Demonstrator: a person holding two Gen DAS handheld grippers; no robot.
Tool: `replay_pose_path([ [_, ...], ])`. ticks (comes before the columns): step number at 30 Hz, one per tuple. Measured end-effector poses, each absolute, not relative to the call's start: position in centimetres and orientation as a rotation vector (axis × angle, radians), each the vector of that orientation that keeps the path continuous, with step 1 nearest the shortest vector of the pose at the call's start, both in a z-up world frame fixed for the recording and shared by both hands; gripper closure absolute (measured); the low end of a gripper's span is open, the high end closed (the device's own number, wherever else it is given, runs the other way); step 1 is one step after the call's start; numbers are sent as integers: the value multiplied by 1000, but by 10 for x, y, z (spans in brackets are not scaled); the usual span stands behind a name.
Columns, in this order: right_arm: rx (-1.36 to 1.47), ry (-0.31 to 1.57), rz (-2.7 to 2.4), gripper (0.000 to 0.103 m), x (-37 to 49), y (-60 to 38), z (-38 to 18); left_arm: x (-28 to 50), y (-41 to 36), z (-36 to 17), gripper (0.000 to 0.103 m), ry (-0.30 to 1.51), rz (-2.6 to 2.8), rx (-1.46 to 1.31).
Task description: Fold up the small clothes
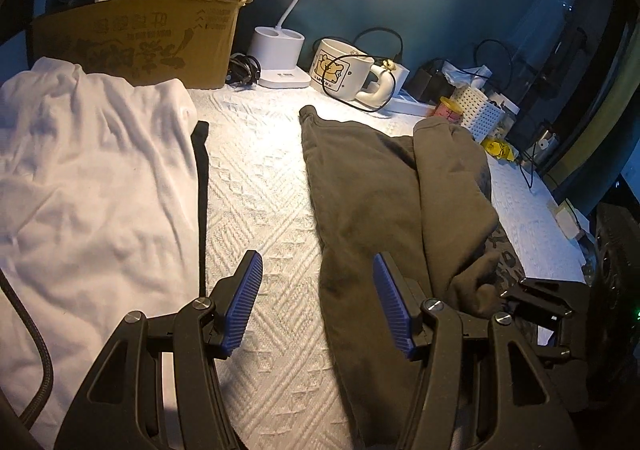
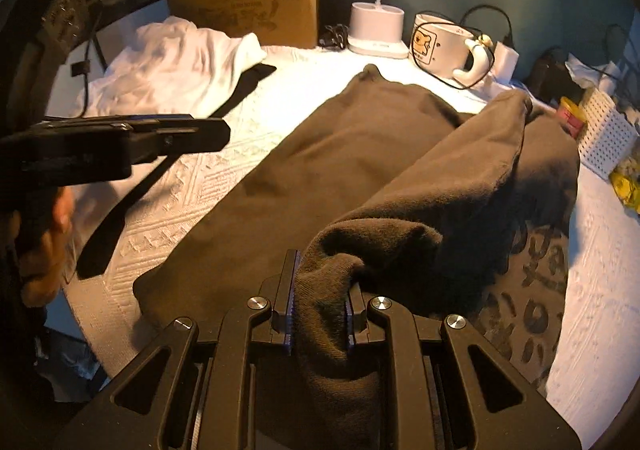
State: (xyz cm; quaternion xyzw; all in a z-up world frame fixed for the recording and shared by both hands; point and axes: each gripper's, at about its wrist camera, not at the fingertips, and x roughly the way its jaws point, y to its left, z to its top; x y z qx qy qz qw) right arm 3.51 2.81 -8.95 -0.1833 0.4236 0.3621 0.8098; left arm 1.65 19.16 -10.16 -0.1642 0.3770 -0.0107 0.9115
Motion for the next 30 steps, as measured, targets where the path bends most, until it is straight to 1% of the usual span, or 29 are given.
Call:
replay_pose_path([
  [4, -336, 928, 826, 75, 31, 22, -84, 11, 189, -99, 45, 775, -17, -334],
  [8, -321, 906, 828, 74, 22, 11, -69, 9, 183, -96, 45, 778, -19, -323],
  [9, -309, 904, 825, 72, 21, 6, -66, 9, 181, -95, 45, 779, -20, -320],
  [10, -289, 902, 820, 68, 22, -1, -62, 9, 177, -94, 45, 777, -24, -315],
  [12, -257, 891, 800, 63, 23, -15, -54, 11, 167, -88, 45, 771, -40, -298],
  [20, -182, 866, 660, 63, 37, -75, -43, 29, 116, -76, 45, 775, -131, -215],
  [24, -152, 880, 592, 63, 47, -106, -51, 39, 88, -70, 45, 790, -167, -157],
  [30, -113, 920, 556, 63, 58, -127, -69, 43, 68, -66, 45, 800, -162, -85],
])
